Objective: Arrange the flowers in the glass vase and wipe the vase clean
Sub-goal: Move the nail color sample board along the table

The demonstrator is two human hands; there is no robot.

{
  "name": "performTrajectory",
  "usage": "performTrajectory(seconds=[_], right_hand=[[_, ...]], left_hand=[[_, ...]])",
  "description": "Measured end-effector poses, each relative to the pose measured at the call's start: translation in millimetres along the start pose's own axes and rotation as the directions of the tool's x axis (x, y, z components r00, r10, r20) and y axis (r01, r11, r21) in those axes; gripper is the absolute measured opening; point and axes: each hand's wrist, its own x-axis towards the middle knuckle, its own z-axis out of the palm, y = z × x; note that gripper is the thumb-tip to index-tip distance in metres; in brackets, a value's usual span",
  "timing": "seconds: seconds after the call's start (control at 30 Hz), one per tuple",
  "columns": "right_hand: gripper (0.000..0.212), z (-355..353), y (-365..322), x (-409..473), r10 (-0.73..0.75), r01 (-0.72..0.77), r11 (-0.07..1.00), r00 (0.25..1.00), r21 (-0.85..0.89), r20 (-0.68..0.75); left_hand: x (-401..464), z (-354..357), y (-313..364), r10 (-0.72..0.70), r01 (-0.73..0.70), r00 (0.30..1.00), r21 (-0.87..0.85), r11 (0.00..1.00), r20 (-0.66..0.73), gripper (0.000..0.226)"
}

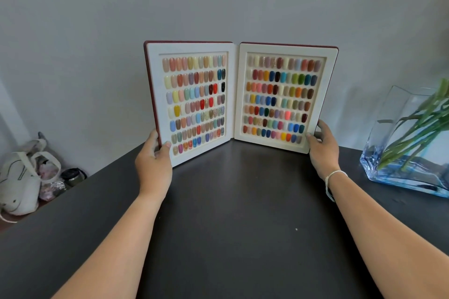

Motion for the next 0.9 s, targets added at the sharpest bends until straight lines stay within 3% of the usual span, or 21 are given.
performTrajectory(seconds=[0.6, 0.9], right_hand=[[0.041, -1.5, 1.5, 3.2, 0.062, -0.059, 0.995, 0.997, -0.075, 0.041], [0.047, -0.8, 2.1, 5.2, 0.074, -0.054, 0.988, 0.988, -0.144, 0.139]], left_hand=[[4.5, 3.8, -9.3, 0.004, 0.010, 0.996, 0.152, 0.988, -0.092, 0.021], [3.5, 4.9, -8.0, 0.015, 0.004, 0.993, 0.159, 0.987, -0.120, 0.021]])
